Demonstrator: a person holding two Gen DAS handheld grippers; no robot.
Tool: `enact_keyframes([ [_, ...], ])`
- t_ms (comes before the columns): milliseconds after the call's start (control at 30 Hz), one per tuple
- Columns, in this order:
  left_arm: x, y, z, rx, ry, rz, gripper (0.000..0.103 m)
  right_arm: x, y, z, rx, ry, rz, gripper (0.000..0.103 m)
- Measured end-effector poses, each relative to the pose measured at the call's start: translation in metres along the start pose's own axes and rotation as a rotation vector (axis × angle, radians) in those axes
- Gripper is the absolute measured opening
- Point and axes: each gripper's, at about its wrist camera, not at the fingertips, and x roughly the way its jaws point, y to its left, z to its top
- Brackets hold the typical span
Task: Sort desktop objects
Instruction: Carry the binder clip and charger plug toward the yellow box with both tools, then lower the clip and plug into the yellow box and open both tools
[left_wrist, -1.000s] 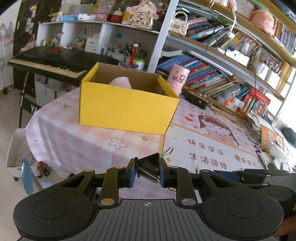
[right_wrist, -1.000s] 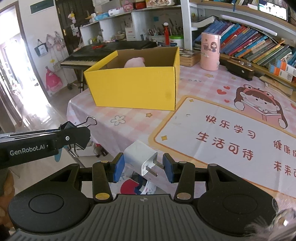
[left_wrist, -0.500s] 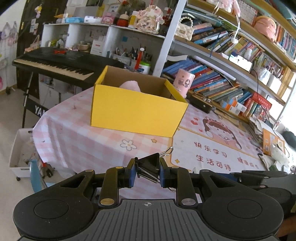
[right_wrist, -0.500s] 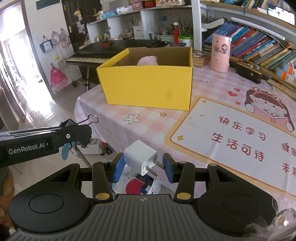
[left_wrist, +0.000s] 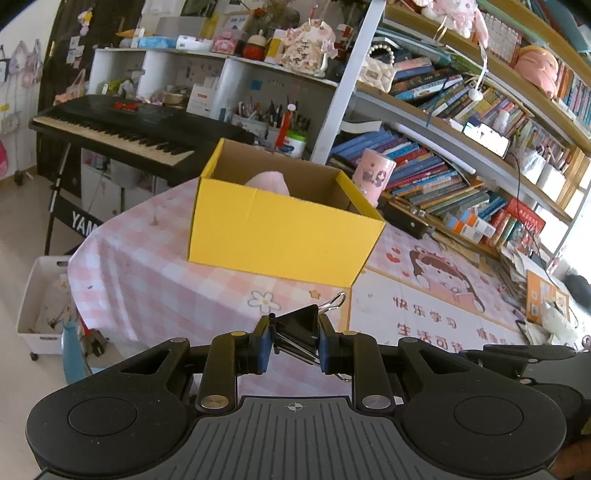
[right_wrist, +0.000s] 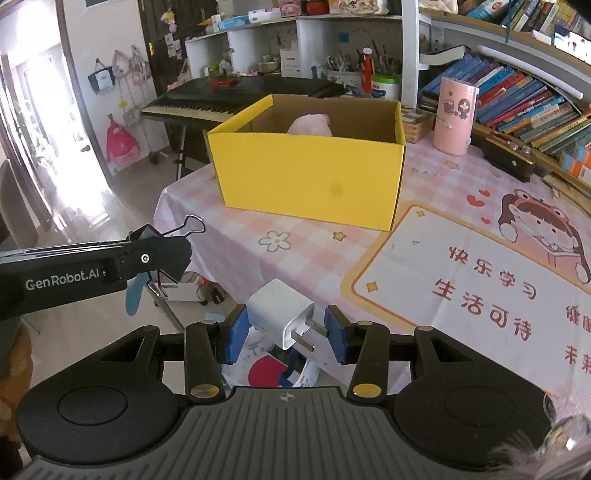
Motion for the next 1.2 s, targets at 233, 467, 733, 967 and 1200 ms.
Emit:
enact_keyframes([
  [233, 0.009, -0.004, 0.023, 0.005, -0.076, 0.007, 0.023, 0.002, -0.012, 0.025, -0.018, -0.064, -0.013, 0.042],
  [467, 0.028, -0.011, 0.063, 0.002, -0.177, 0.027, 0.023, 0.012, -0.032, 0.073, -0.029, -0.165, -0.009, 0.042],
  [733, 0.064, -0.014, 0.1, -0.001, -0.238, 0.086, 0.023, 0.038, -0.056, 0.128, -0.073, -0.217, 0.024, 0.042],
  [967, 0.095, -0.02, 0.123, 0.005, -0.251, 0.15, 0.023, 0.075, -0.074, 0.161, -0.127, -0.215, 0.04, 0.042],
  [1200, 0.134, -0.019, 0.127, 0.05, -0.179, 0.21, 0.023, 0.116, -0.081, 0.183, -0.256, -0.162, 0.053, 0.042],
])
